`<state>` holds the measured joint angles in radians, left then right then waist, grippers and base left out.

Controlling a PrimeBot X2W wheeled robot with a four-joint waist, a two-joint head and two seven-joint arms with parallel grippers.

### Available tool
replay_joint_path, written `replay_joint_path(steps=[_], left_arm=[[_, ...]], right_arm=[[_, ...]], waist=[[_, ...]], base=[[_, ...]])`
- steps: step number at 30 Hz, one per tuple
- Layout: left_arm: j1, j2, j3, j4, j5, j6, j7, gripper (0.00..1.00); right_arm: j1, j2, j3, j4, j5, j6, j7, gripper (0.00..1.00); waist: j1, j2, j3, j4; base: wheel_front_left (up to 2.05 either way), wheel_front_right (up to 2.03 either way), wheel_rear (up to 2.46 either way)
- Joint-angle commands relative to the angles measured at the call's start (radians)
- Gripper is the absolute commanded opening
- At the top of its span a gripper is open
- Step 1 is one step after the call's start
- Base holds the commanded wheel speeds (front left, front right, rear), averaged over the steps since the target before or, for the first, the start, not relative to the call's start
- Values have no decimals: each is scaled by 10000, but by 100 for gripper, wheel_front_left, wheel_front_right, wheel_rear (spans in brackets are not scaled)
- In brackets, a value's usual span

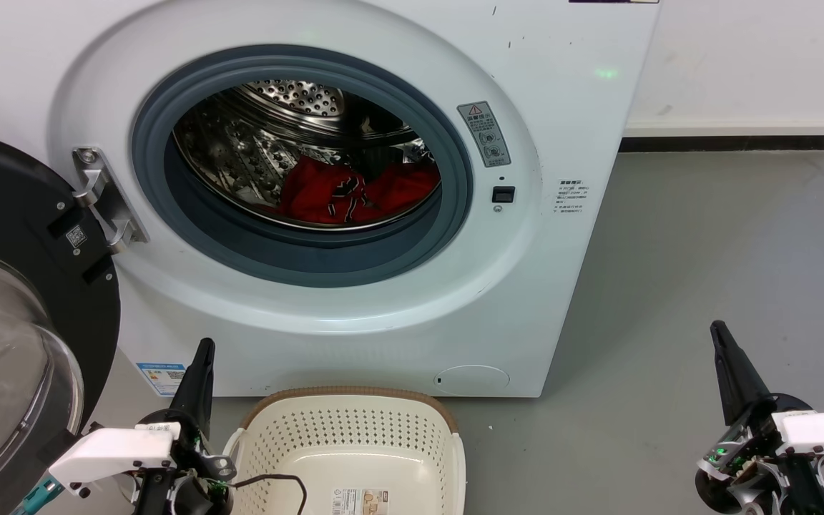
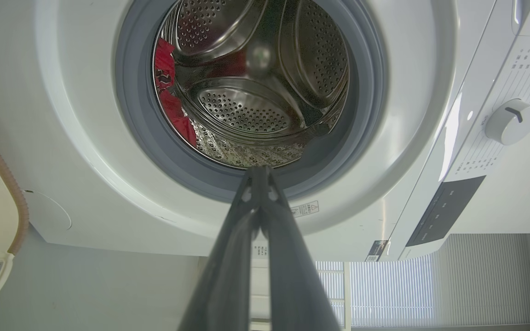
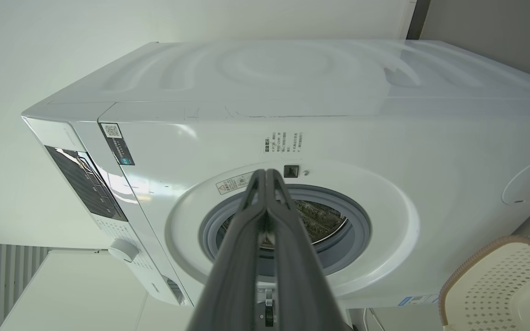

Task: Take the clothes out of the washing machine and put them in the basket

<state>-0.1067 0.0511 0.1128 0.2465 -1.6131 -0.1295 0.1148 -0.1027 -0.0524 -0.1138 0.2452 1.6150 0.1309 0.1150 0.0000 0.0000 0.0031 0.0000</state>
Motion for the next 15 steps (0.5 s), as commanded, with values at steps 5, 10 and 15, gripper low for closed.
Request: replay_joint_path(steps=[5, 10, 15], left_arm=[[-56, -18, 30, -9, 0, -39, 17, 0], [-56, -18, 30, -9, 0, -39, 17, 0], [-56, -18, 30, -9, 0, -39, 17, 0]], right_arm=[[-125, 34, 0, 12, -46, -3, 8, 0], [-125, 34, 0, 12, -46, -3, 8, 0], [-125, 34, 1, 12, -46, -3, 8, 0]], waist=[[0, 0, 0, 0], [0, 0, 0, 0], [0, 0, 0, 0]], base=[[0, 0, 0], [0, 0, 0], [0, 0, 0]])
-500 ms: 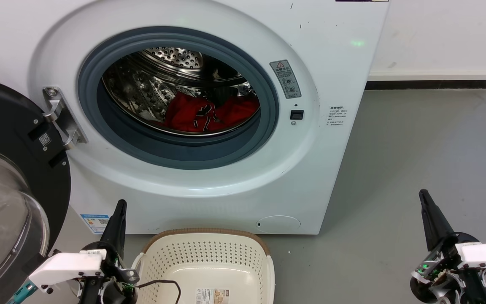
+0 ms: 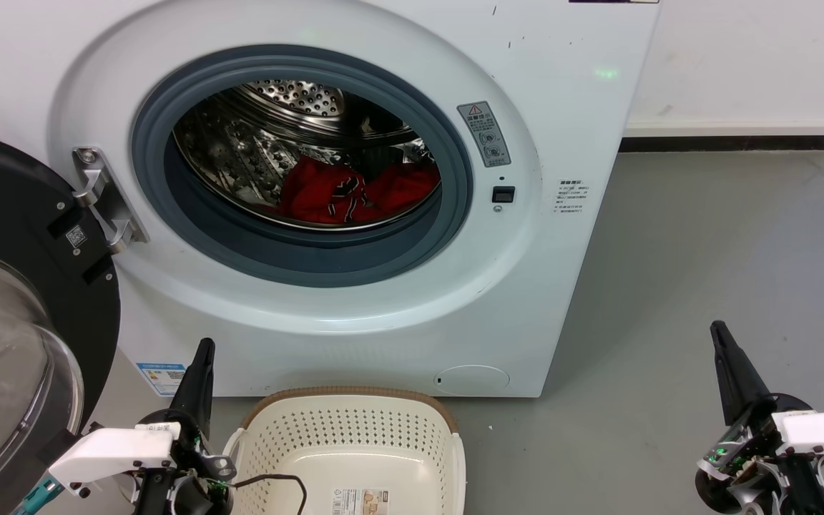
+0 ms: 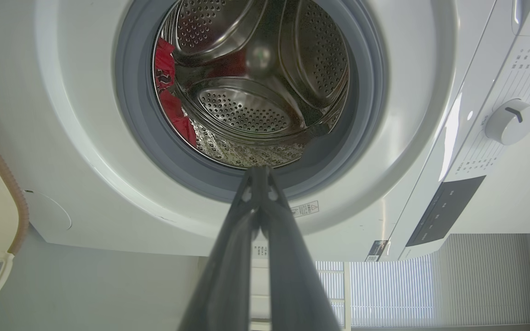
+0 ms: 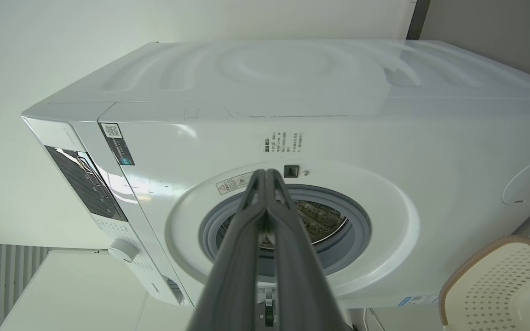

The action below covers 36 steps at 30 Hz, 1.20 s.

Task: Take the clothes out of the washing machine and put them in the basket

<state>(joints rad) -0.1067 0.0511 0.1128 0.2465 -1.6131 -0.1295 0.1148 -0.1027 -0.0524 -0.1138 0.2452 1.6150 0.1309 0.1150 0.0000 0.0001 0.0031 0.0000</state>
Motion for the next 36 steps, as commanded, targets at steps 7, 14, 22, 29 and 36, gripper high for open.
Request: replay_joint_path(steps=[7, 14, 22, 29, 36], left_arm=[[-56, -18, 30, -9, 0, -39, 17, 0], [-56, -18, 30, -9, 0, -39, 17, 0], [251, -26, -59, 227, 70, 12, -135, 100], [360, -23, -2, 204, 419, 10, -491, 100], [366, -21, 177, 346, 1035, 6, -863, 100]], right_arm=[[-125, 34, 1, 12, -45, -3, 7, 0], [-125, 34, 2, 12, -45, -3, 7, 0], [227, 8, 102, 211, -75, -2, -129, 100], [283, 9, 177, 124, -449, -2, -486, 100], [281, 10, 83, 216, -1244, -2, -858, 100]], waist=[[0, -1, 0, 0], [0, -1, 0, 0], [0, -1, 5, 0], [0, -1, 11, 5], [0, -1, 15, 4]], base=[[0, 0, 0], [0, 0, 0], [0, 0, 0], [0, 0, 0], [0, 0, 0]])
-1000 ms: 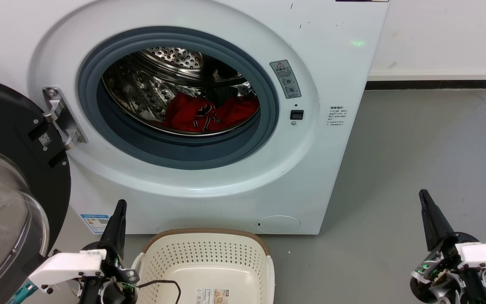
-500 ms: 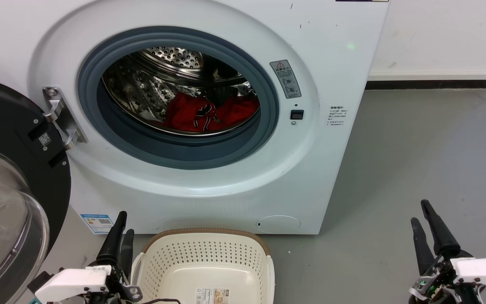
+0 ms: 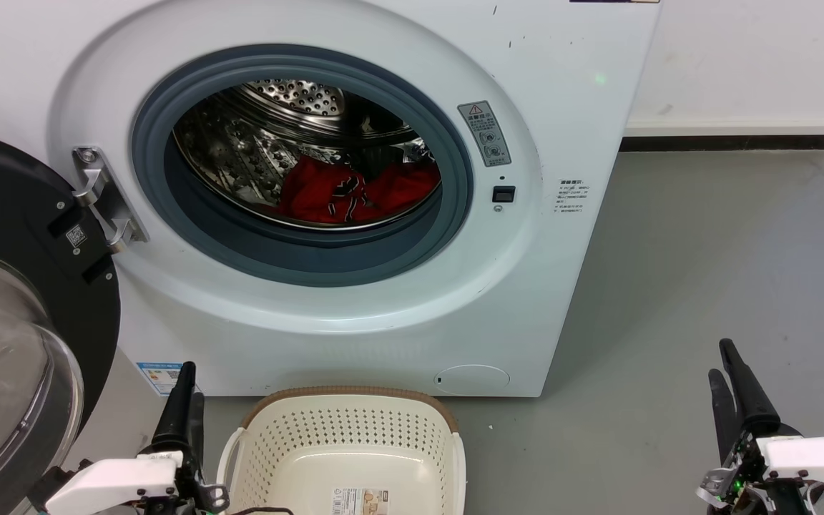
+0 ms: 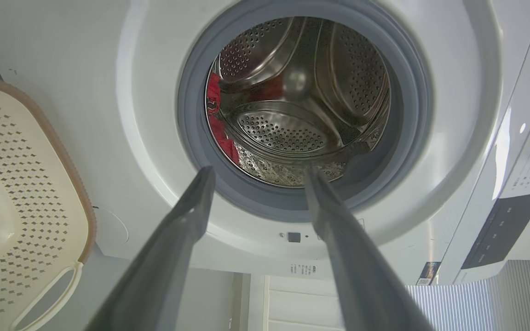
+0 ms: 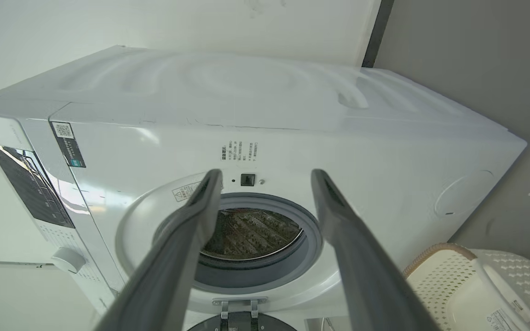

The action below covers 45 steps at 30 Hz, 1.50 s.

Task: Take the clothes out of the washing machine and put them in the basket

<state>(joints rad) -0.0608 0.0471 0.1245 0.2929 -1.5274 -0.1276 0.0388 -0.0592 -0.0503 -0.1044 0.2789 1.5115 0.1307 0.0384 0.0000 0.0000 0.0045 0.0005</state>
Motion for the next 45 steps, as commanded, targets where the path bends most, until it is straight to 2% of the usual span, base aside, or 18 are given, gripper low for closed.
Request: replay_joint_path(steps=[1, 8, 14, 20, 21, 30, 36, 45], left_arm=[[-91, 20, 91, -137, 289, -13, -146, 100], [-70, 22, 710, -278, 1186, 3, -445, 100], [-134, 25, 1128, -447, 2240, 249, -679, 100], [-59, 27, 1123, -1303, 3510, 589, -901, 100], [-59, 27, 1123, -1303, 3510, 589, -901, 100], [211, 28, 377, -2625, 5569, 1050, -1209, 100], [396, 30, -289, -3119, 6868, 1168, -1402, 100], [461, 32, -1134, -3717, 9000, 1698, -1669, 100]], right_arm=[[-162, -11, -16, -114, -319, 0, -140, 100], [-198, -11, -117, -235, -1342, 0, -435, 100], [-224, -10, -225, -628, -2799, 0, -674, 100], [-279, -10, -226, -1205, -4446, 0, -890, 100], [-279, -10, -226, -1205, -4446, 0, -890, 100], [-249, -9, 237, -2055, -7101, 0, -1204, 100], [-152, -8, 631, -2589, -8541, 0, -1396, 100], [56, -7, 882, -2738, -10549, 0, -1660, 100]], waist=[[0, 0, 3, -3], [0, 0, 14, -18], [0, 0, 39, -51], [0, 0, 80, -81], [0, 0, 80, -81], [0, 0, 136, -105], [0, 0, 152, -118], [0, 0, 181, -151]], base=[[0, 0, 0], [0, 0, 0], [0, 0, 0], [0, 0, 0], [0, 0, 0], [0, 0, 0], [0, 0, 0], [0, 0, 0]])
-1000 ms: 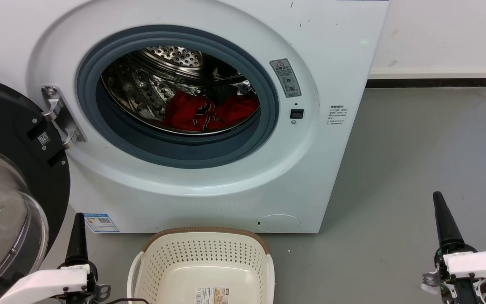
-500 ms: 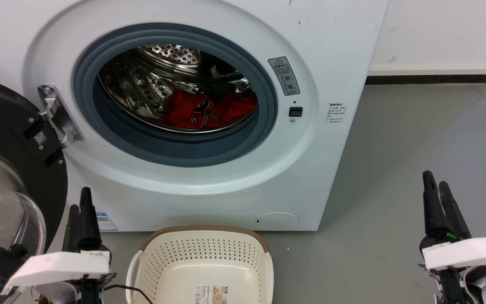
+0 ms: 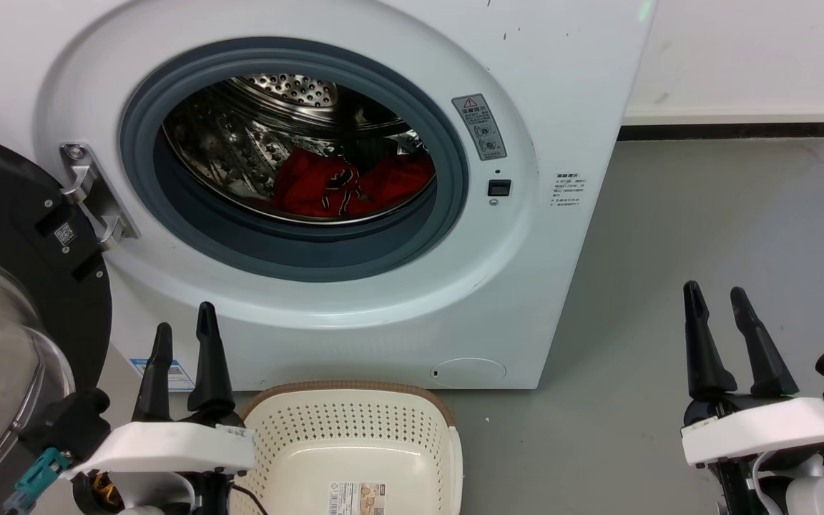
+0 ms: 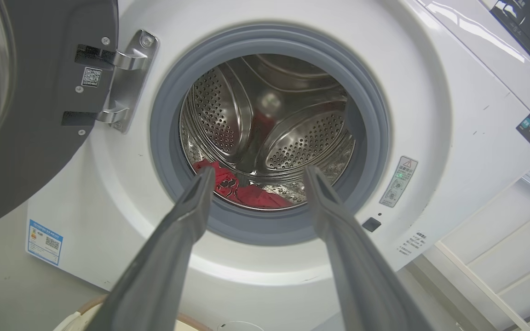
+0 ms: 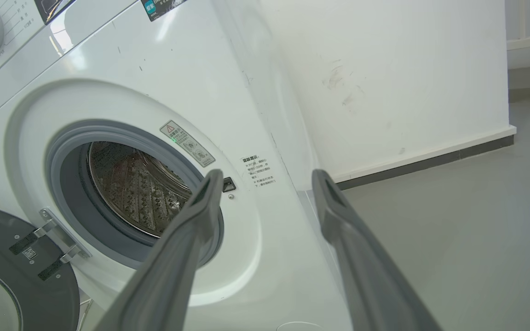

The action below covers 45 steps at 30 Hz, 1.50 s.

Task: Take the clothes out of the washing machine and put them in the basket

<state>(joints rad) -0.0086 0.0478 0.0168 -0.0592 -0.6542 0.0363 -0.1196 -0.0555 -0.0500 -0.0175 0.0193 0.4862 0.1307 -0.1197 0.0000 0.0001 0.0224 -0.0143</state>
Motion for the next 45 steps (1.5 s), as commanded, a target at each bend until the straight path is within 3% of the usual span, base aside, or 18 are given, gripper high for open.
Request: replay_joint_path(steps=[1, 10, 17, 30, 37, 45], left_arm=[[-62, 25, -134, -248, 457, 117, -109, 100], [-49, 203, -774, -439, 2162, 743, -360, 100], [54, 594, -1288, -299, 2919, 1411, -540, 100], [84, 1083, -2212, -128, 4025, 2141, -829, 100], [168, 1245, -2519, -237, 4525, 2338, -982, 100], [194, 1224, -2647, -107, 5044, 2138, -1143, 100]], right_arm=[[22, -11, 8, -138, -471, 0, -103, 100], [16, -9, -25, -126, -1734, 0, -346, 100], [72, -8, 3, -47, -2606, -1, -524, 100], [56, -6, 20, -86, -4072, -1, -832, 100], [69, -5, 74, -196, -4630, -1, -973, 100], [146, -3, 173, -199, -5128, -1, -1133, 100]], waist=[[0, -1, 5, -7], [0, -1, 55, -56], [0, -1, 88, -106], [0, -1, 120, -139], [0, -1, 126, -178], [0, -1, 163, -191]], base=[[0, 0, 0], [0, 0, 0], [0, 0, 0], [0, 0, 0], [0, 0, 0], [0, 0, 0]])
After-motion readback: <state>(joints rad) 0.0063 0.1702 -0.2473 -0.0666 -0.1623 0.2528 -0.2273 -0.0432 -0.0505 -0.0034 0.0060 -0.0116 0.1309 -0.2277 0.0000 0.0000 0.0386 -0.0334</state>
